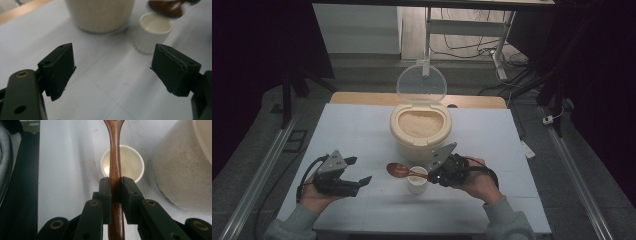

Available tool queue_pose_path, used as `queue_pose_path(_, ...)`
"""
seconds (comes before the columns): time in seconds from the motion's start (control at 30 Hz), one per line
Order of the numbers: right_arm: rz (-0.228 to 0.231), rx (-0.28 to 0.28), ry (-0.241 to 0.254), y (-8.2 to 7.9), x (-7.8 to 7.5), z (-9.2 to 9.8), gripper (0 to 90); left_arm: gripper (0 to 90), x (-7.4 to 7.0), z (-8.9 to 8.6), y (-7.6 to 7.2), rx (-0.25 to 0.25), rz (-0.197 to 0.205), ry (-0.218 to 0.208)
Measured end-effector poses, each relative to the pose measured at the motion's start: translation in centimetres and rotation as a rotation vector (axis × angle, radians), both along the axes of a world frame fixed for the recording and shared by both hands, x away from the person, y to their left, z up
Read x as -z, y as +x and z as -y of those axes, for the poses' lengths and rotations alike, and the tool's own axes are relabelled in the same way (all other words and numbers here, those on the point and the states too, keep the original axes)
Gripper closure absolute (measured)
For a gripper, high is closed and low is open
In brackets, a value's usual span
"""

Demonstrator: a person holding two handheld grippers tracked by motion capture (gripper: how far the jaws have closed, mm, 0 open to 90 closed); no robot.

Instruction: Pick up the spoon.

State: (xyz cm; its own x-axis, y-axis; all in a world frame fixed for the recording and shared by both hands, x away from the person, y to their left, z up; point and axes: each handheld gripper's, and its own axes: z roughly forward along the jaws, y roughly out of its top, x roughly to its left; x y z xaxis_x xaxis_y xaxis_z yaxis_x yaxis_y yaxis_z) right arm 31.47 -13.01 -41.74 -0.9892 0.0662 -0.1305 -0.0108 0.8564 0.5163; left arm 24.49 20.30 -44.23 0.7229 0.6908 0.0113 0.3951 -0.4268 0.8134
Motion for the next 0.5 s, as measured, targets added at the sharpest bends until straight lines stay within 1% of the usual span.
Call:
queue_pose_path(0.13,0.004,-0.005,-0.005,-0.2,0.1,-0.2,78.2,19.0,-1.9,1.5,-0.4,0.054,0.04,0.001)
queue_pose_path(0.2,0.015,-0.011,-0.01,-0.4,0.1,-0.5,78.2,19.0,-2.6,2.3,-0.3,0.077,0.047,0.008)
queue_pose_path(0.23,0.024,-0.016,-0.015,-0.6,0.0,-0.7,78.3,19.0,-2.9,2.9,-0.2,0.094,0.045,0.016)
queue_pose_path(0.37,0.027,-0.022,-0.014,-0.7,0.0,-1.0,78.3,19.3,-3.3,4.9,0.4,0.143,0.023,0.055)
queue_pose_path(0.5,0.036,-0.028,-0.017,-0.9,0.1,-1.2,78.3,21.2,-3.3,6.8,0.9,0.19,-0.002,0.115)
